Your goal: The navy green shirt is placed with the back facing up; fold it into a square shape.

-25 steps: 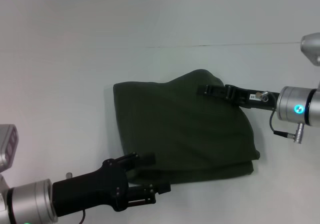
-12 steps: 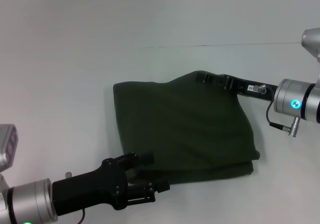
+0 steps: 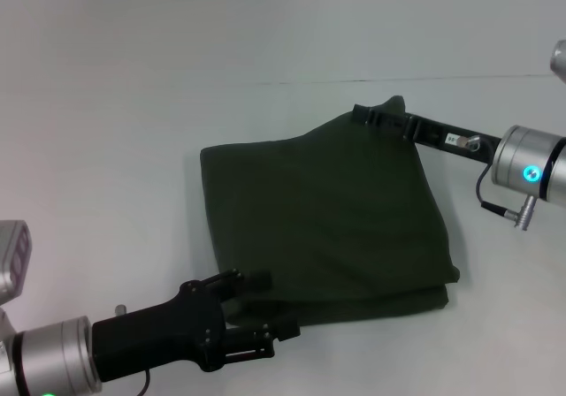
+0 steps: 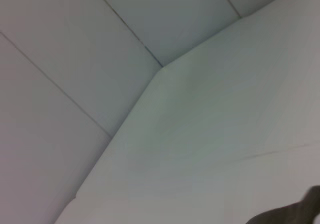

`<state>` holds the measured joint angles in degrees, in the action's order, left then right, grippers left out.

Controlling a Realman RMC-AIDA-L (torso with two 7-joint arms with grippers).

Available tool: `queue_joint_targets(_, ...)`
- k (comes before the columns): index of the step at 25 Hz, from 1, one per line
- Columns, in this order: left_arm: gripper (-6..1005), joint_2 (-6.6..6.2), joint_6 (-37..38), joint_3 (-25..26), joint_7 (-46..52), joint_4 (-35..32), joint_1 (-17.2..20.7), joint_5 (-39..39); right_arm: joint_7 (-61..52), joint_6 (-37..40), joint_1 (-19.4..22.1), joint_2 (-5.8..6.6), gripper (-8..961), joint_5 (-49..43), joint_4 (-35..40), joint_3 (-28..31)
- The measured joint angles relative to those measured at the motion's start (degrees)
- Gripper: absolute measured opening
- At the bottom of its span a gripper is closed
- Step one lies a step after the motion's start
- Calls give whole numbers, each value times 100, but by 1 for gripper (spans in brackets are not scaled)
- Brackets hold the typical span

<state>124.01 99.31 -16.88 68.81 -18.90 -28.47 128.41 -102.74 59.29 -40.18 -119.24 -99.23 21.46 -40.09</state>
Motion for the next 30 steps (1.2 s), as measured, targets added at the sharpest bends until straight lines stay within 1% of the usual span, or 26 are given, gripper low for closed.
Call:
queue_joint_targets(4,900,0,0,0,0,8,0,0,-72,-70,3,66,765,8,35,6)
queue_joint_targets(11,901,5,0,0,0,18,22,0,-87,-411,44,139,750,-18,39,-1)
queue_joint_targets(13,901,5,0,0,0,17,28,0,-88,-430,55,191,746,-20,43,-17)
queue_joint_targets(16,901,8,1,6,0,10,37,0,-88,-209,75,280,740,-20,56,-32)
queue_joint_targets(21,900,9,5,9,0,-1,48,0,-87,635,75,453,730,-211,83,-191)
queue_joint_targets(24,900,5,6,9,0,-15,62,0,-171,834,47,469,724,-369,104,-321)
queue_joint_targets(27,901,1,4,9,-15,-25,70,1,-236,810,-1,435,605,-500,124,-446)
queue_joint_targets(30,901,0,8,0,-74,-62,90,36,-243,680,-83,365,487,-634,124,-500)
